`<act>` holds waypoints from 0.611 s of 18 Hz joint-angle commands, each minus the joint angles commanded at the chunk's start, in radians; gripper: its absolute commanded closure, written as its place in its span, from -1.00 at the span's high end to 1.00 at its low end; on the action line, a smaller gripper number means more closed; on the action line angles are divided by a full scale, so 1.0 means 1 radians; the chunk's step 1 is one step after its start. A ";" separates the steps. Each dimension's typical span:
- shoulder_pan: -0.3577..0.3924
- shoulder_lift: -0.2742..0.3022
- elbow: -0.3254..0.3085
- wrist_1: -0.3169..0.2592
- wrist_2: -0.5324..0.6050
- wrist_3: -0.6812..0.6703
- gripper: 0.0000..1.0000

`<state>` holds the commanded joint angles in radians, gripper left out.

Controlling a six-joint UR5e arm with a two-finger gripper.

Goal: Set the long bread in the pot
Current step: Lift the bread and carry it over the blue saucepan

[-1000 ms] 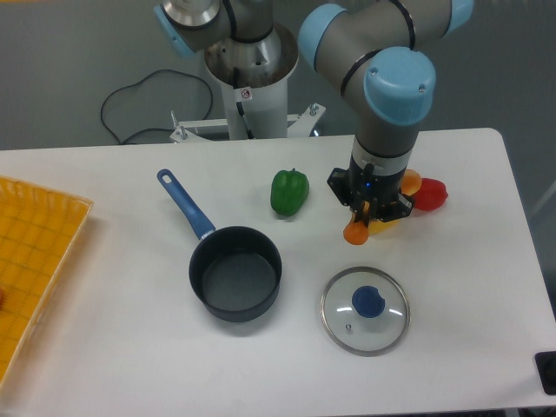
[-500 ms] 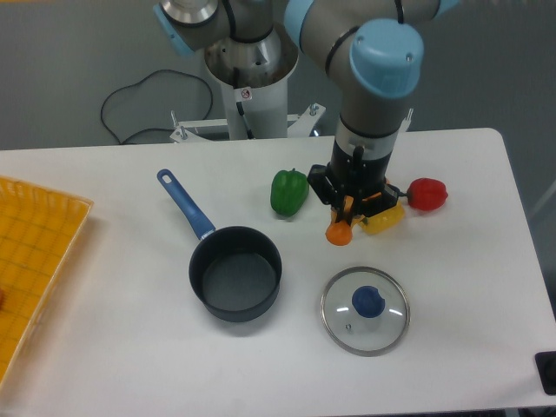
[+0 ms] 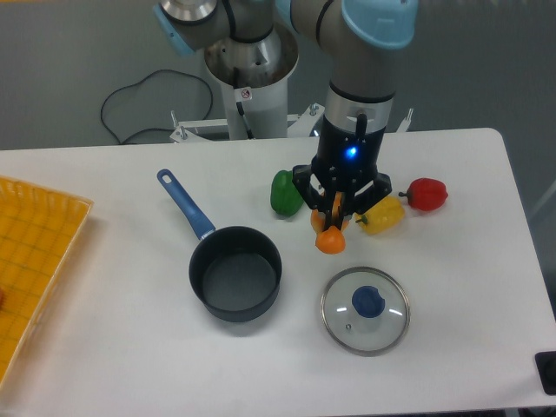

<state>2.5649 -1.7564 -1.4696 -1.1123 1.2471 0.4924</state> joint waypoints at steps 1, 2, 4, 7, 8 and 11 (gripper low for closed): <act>-0.012 -0.003 -0.002 0.017 -0.002 -0.002 -0.80; -0.025 -0.003 -0.003 0.025 -0.014 -0.002 -0.80; -0.043 -0.005 -0.017 0.031 -0.029 0.006 -0.80; -0.104 -0.009 -0.020 0.083 -0.032 0.006 -0.80; -0.123 -0.009 -0.020 0.088 -0.032 0.006 -0.80; -0.173 -0.012 -0.020 0.095 -0.032 0.009 -0.79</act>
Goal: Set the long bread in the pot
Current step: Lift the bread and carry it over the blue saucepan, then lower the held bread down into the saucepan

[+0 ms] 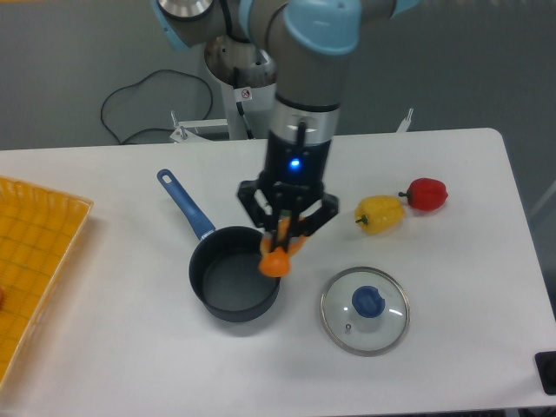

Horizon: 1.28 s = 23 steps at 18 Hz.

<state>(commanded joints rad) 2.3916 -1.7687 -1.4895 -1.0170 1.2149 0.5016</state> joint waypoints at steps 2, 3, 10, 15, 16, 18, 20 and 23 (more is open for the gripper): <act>-0.026 0.000 0.000 0.021 0.000 0.014 -0.80; -0.041 -0.005 0.000 0.026 0.000 0.015 -0.80; -0.060 -0.031 -0.017 0.029 -0.028 0.089 -0.78; -0.063 -0.044 -0.044 0.029 -0.031 0.109 -0.78; -0.063 -0.051 -0.048 0.029 -0.031 0.110 -0.78; -0.066 -0.057 -0.054 0.029 -0.031 0.110 -0.77; -0.069 -0.061 -0.064 0.029 -0.031 0.117 -0.77; -0.074 -0.080 -0.077 0.031 -0.029 0.118 -0.77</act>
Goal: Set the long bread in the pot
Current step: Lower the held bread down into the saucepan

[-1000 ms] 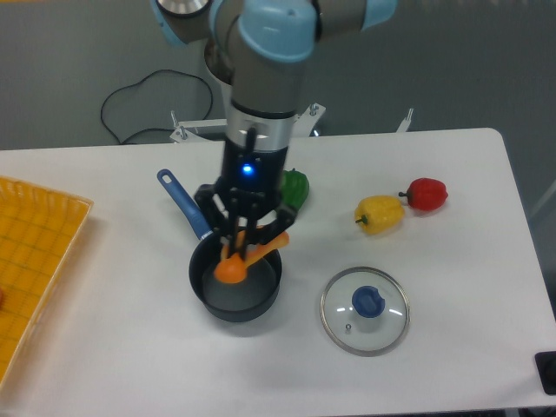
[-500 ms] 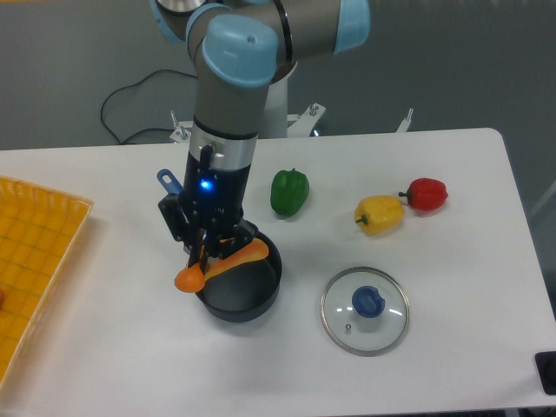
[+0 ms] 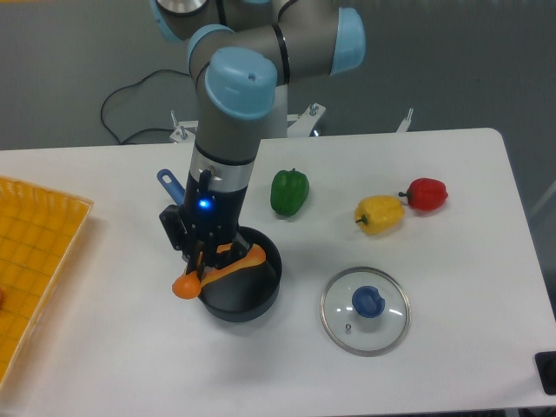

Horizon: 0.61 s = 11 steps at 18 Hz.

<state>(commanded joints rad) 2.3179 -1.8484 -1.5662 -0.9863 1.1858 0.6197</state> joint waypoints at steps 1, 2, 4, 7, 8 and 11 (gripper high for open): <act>-0.005 -0.002 0.000 0.006 0.000 0.000 -0.77; -0.008 -0.006 -0.002 0.014 0.000 0.000 -0.77; -0.009 -0.014 -0.003 0.017 0.002 0.000 -0.76; -0.011 -0.029 -0.008 0.020 0.003 0.000 -0.76; -0.015 -0.032 -0.009 0.020 0.006 0.000 -0.76; -0.022 -0.037 -0.032 0.029 0.008 0.011 -0.75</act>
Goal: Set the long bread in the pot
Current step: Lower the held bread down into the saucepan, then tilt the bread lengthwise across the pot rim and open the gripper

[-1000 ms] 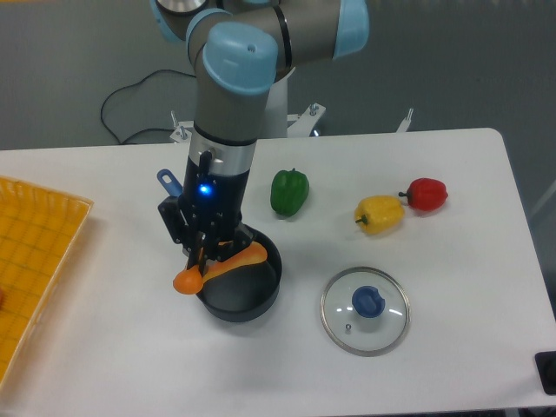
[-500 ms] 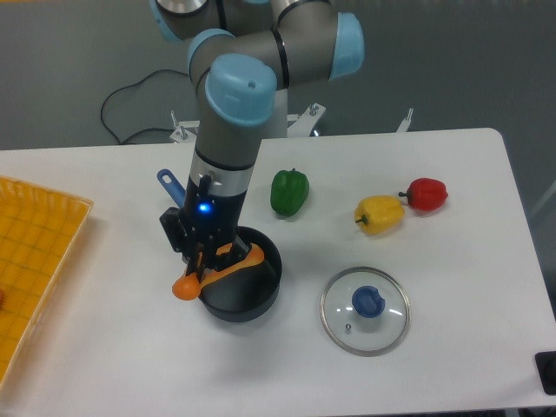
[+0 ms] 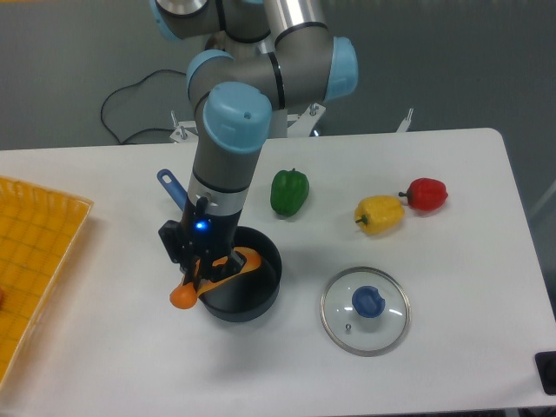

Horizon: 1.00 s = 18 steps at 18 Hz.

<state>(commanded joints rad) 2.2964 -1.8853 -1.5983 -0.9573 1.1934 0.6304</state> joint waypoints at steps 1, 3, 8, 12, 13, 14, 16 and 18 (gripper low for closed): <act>0.000 0.000 -0.014 0.005 0.000 0.015 -0.71; 0.000 -0.002 -0.032 0.011 0.002 0.037 -0.70; -0.008 -0.029 -0.038 0.011 0.035 0.038 -0.69; -0.009 -0.038 -0.038 0.017 0.038 0.040 -0.59; -0.009 -0.043 -0.038 0.017 0.038 0.045 -0.57; -0.009 -0.044 -0.038 0.017 0.038 0.051 -0.55; -0.009 -0.052 -0.038 0.017 0.038 0.061 -0.41; -0.009 -0.052 -0.038 0.017 0.038 0.068 -0.28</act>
<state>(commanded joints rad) 2.2872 -1.9374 -1.6368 -0.9403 1.2318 0.6979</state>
